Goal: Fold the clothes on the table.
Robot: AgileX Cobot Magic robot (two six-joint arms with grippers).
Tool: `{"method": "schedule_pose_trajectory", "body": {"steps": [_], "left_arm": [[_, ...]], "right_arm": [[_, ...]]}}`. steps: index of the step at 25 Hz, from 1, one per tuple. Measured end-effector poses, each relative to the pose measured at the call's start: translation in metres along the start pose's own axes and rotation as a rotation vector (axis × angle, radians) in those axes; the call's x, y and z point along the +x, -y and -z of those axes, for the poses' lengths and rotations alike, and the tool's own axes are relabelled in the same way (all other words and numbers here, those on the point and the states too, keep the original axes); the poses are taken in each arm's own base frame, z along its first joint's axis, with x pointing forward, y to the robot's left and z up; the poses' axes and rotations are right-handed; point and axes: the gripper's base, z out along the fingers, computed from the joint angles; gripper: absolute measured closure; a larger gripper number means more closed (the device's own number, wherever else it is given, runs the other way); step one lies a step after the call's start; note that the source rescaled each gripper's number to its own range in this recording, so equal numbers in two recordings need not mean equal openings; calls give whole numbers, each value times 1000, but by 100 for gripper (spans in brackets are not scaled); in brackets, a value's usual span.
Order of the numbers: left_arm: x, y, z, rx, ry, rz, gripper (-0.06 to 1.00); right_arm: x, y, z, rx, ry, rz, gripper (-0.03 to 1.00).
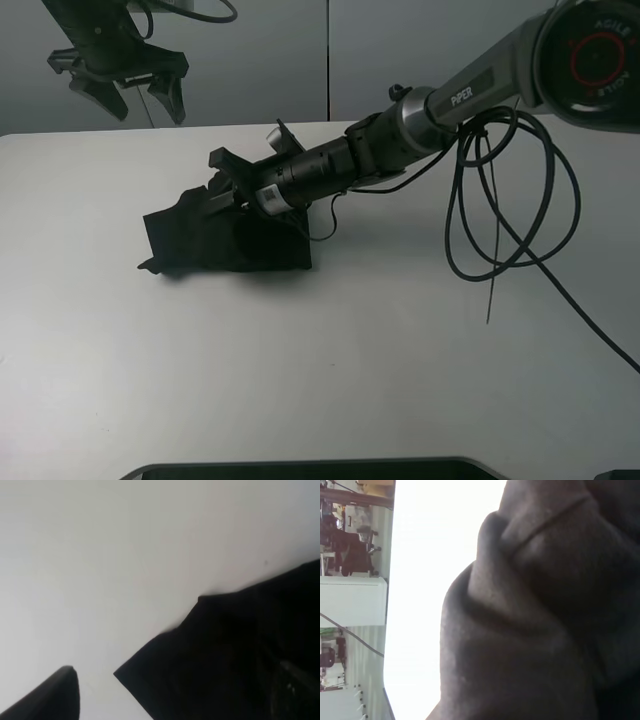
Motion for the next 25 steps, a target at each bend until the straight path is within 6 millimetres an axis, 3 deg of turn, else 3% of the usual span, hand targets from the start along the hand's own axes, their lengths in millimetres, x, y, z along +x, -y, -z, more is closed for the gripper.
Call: {"method": "schedule_pose_trajectory", "body": {"steps": [4, 7, 11, 15, 21, 25], "left_arm": [[-8, 1, 13, 5, 36, -16, -4], [-8, 2, 14, 16, 36, -26, -4], [-8, 3, 14, 22, 34, -31, -4], [-8, 3, 14, 22, 34, -44, -4], [-8, 3, 14, 22, 34, -48, -4], [-8, 3, 14, 22, 34, -52, -4]], "right_arm": [[-10, -17, 0, -70, -3, 48, 40], [-22, -35, 0, -116, 19, 110, 23], [-31, -56, -2, -165, 36, 178, 19], [-30, -60, -3, -186, 24, 211, 20], [-24, -50, -1, -102, -67, 333, 20], [-22, -35, 3, 13, -141, 393, 10]]}}
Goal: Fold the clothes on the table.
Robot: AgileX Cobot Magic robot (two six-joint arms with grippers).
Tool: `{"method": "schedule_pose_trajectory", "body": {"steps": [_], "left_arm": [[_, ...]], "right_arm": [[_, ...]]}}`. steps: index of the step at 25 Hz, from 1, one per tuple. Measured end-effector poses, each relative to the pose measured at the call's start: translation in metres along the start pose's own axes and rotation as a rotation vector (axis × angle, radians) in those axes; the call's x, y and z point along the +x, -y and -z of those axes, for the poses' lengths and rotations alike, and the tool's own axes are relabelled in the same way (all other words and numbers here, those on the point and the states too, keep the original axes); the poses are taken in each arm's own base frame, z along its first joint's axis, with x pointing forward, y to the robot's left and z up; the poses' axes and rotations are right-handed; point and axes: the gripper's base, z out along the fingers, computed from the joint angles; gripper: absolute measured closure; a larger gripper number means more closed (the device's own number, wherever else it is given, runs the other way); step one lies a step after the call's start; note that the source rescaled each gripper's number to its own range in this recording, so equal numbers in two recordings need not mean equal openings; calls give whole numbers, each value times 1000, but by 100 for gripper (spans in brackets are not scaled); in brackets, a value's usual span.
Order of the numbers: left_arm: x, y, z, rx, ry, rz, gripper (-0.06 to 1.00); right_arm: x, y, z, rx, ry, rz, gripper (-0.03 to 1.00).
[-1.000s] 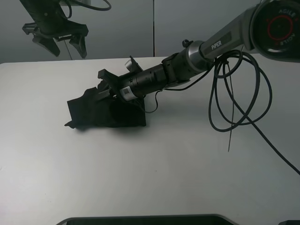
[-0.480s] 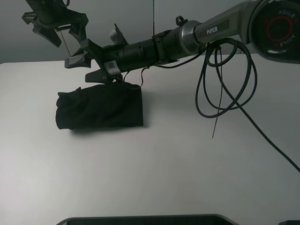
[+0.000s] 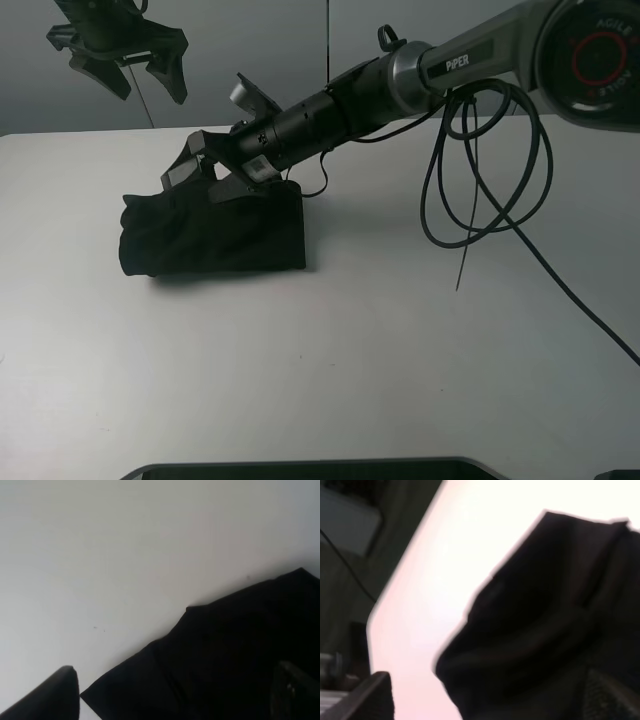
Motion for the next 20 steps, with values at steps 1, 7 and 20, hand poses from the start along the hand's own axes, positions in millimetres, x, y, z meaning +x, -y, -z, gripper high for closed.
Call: {"method": "schedule_pose_trajectory", "body": {"steps": [1, 7, 20], "left_arm": [[0, 0, 0, 0, 0, -3, -4], [0, 0, 0, 0, 0, -27, -4], [-3, 0, 9, -1, 37, -47, -4]], "right_arm": [[1, 2, 3, 21, -19, 14, 6], [-17, 0, 48, 163, -25, 98, -3], [-36, 21, 200, 693, 37, 151, -3]]}}
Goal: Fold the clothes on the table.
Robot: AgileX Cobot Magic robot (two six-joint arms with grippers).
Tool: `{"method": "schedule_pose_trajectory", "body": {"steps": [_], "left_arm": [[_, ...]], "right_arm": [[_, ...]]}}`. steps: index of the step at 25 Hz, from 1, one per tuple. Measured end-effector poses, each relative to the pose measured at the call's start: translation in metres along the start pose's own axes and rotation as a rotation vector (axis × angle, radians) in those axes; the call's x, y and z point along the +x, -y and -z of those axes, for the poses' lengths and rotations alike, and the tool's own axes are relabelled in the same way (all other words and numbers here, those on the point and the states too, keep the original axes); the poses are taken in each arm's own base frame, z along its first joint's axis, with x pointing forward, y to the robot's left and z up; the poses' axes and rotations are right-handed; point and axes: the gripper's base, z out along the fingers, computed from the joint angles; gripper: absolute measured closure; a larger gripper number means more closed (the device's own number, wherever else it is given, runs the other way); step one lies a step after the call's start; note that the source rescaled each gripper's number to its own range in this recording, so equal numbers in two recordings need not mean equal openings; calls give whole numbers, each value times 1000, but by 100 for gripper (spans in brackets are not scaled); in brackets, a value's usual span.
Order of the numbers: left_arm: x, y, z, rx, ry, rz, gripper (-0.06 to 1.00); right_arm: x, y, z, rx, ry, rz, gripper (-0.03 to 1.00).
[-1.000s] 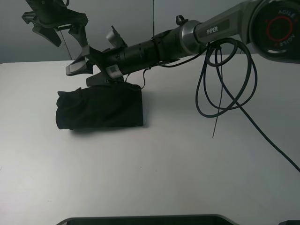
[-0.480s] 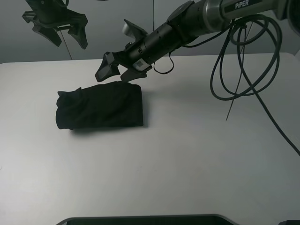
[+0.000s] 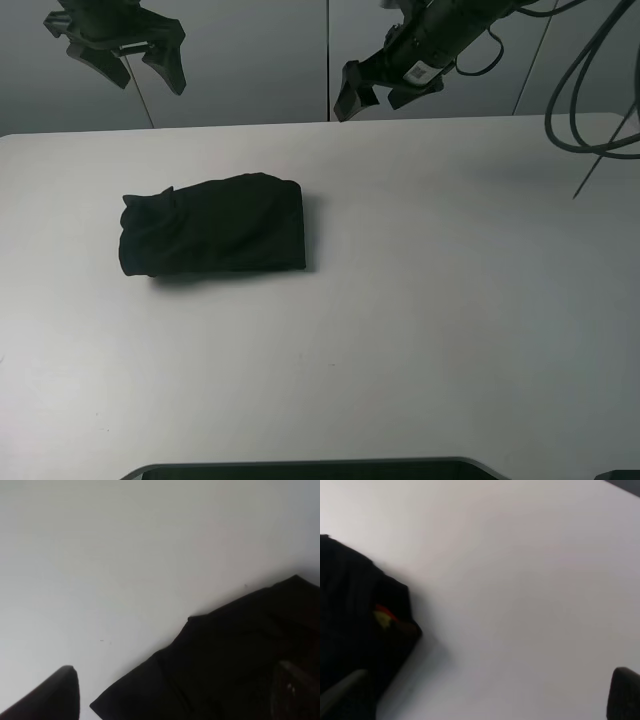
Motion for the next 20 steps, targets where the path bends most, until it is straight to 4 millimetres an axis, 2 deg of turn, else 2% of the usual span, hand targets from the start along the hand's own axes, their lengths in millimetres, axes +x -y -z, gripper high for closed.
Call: {"method": "schedule_pose_trajectory", "body": {"steps": [5, 9, 12, 15, 17, 20], "left_arm": [[1, 0, 3, 0, -3, -5, -4], [1, -1, 23, -13, 38, -12, -4], [3, -1, 45, -17, 75, -15, -5], [10, -1, 66, -23, 101, -28, -5], [22, 1, 81, -25, 123, -31, -5], [49, 3, 91, -27, 135, -29, -5]], "right_arm": [[9, 14, 20, 87, -26, -6, -3], [18, 13, 44, 180, -52, 4, -3], [28, 7, 71, 245, -51, 10, -3], [42, -6, 110, 292, -9, 16, -3], [55, -17, 136, 312, 28, 21, -3], [78, -37, 175, 328, 94, 28, -3]]}}
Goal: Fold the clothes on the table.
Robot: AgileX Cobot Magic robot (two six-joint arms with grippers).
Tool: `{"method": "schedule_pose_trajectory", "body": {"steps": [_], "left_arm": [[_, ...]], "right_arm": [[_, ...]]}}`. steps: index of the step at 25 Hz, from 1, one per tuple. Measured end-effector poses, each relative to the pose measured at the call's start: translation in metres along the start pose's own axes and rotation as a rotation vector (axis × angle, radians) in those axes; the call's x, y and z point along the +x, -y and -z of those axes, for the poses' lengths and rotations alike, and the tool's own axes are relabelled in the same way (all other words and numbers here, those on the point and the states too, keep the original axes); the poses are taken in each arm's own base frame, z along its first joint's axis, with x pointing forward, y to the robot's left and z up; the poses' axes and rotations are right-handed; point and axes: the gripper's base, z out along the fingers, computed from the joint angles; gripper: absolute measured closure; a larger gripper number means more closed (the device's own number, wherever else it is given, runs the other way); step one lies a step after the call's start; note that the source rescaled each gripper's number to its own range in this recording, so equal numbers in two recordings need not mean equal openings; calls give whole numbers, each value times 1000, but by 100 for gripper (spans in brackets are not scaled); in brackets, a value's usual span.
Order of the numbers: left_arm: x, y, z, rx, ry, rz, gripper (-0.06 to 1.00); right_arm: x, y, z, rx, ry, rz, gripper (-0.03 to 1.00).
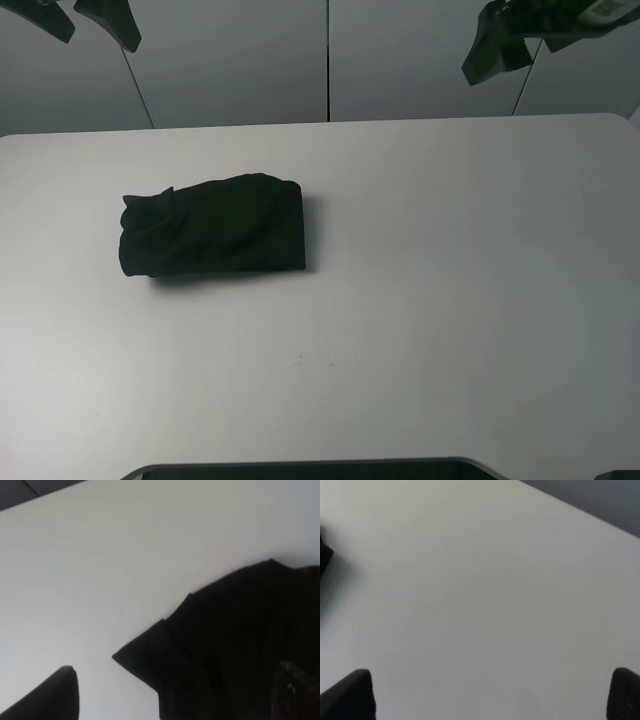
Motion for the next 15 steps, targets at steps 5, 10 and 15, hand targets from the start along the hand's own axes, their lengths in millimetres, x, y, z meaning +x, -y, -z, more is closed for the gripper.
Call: {"method": "schedule_pose_trajectory", "body": {"steps": [5, 10, 15], "left_arm": [[64, 5, 25, -11, 38, 42, -5], [137, 11, 49, -24, 70, 80, -5], [205, 15, 70, -53, 105, 135, -5]], "right_arm": [[34, -10, 66, 13, 80, -14, -3], [71, -20, 111, 14, 106, -28, -3], [110, -30, 146, 23, 176, -40, -3]]}}
